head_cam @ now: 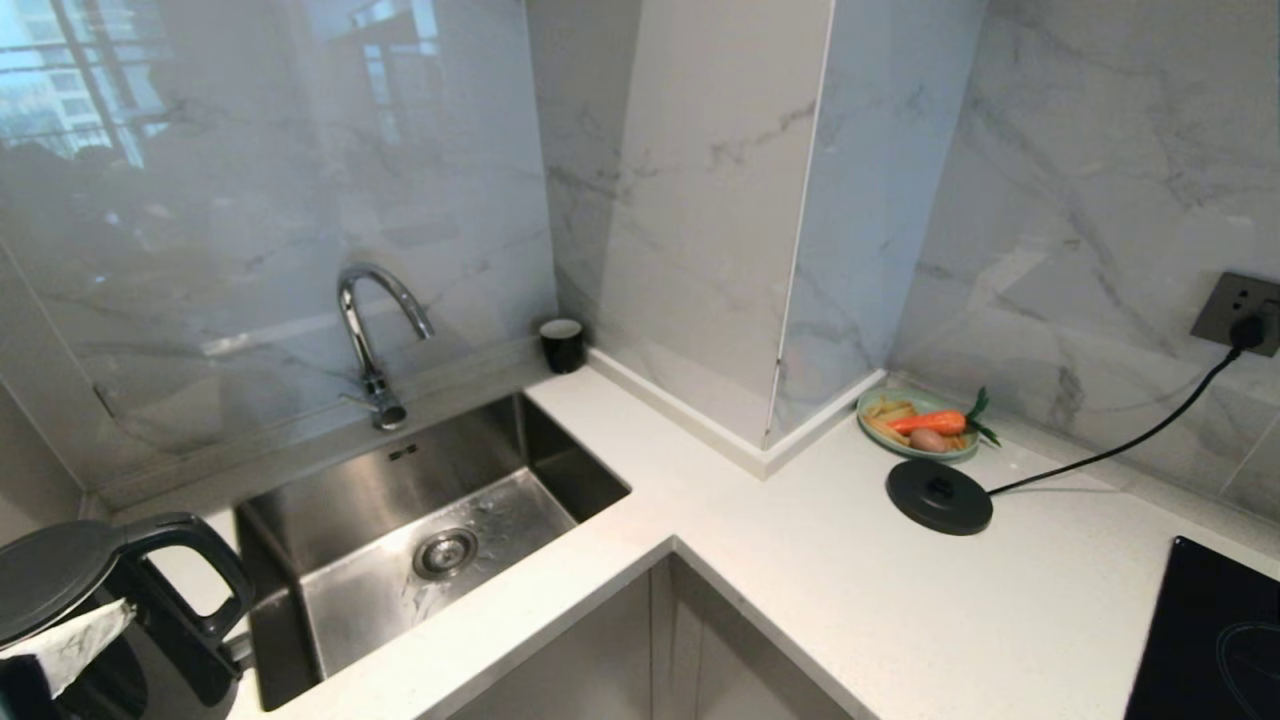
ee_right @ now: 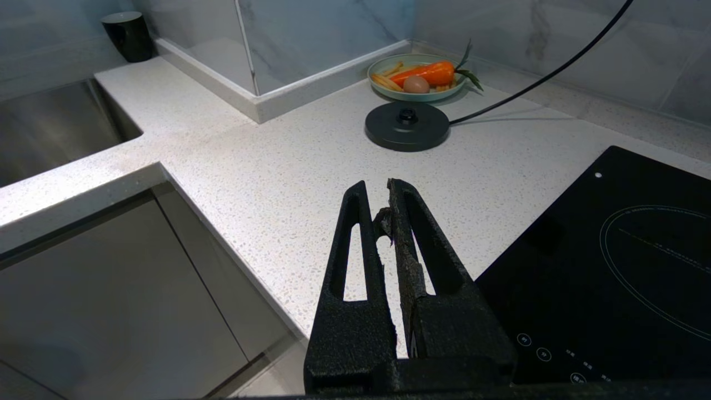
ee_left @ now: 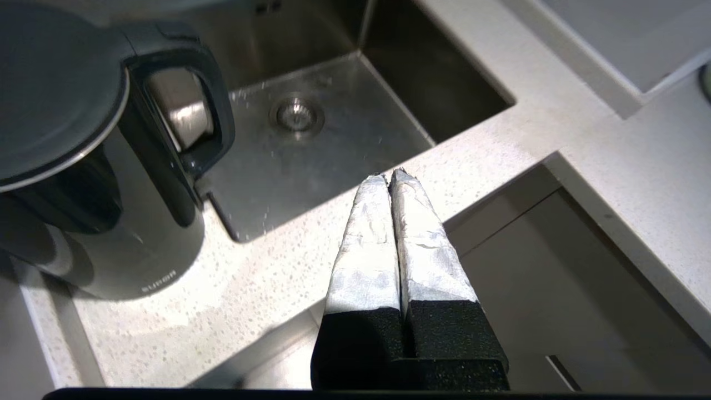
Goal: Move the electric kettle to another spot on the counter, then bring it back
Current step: Grab the kettle
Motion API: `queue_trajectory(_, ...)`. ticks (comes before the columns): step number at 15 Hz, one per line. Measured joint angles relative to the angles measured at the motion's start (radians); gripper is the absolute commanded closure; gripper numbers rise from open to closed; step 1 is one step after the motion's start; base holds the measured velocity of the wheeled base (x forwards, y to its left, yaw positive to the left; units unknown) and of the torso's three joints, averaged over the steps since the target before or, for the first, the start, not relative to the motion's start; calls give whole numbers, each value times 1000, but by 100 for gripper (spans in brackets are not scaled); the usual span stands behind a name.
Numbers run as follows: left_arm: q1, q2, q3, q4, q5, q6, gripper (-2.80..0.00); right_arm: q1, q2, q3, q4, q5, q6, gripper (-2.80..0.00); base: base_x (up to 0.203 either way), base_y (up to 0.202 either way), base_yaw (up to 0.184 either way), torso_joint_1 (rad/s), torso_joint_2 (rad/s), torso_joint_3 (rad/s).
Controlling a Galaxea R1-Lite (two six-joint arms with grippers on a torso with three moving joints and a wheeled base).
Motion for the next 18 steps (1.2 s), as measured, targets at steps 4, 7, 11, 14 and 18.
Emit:
queue_trajectory(4, -220, 328, -31, -88, 281, -204, 0, 0, 0, 0, 0, 0, 0, 0, 0, 0, 0, 0, 0, 0)
queue_trajectory(7, -424, 515, -33, -140, 532, -399, 0, 0, 0, 0, 1, 0, 0, 0, 0, 0, 0, 0, 0, 0)
queue_trajectory(11, -448, 664, -15, -238, 665, -496, 0, 0, 0, 0, 0, 0, 0, 0, 0, 0, 0, 0, 0, 0)
queue_trajectory(14, -364, 753, 30, -403, 666, -447, 0, 0, 0, 0, 0, 0, 0, 0, 0, 0, 0, 0, 0, 0)
queue_trajectory(18, -264, 831, 154, -727, 636, -283, 0, 0, 0, 0, 0, 0, 2, 0, 0, 0, 0, 0, 0, 0)
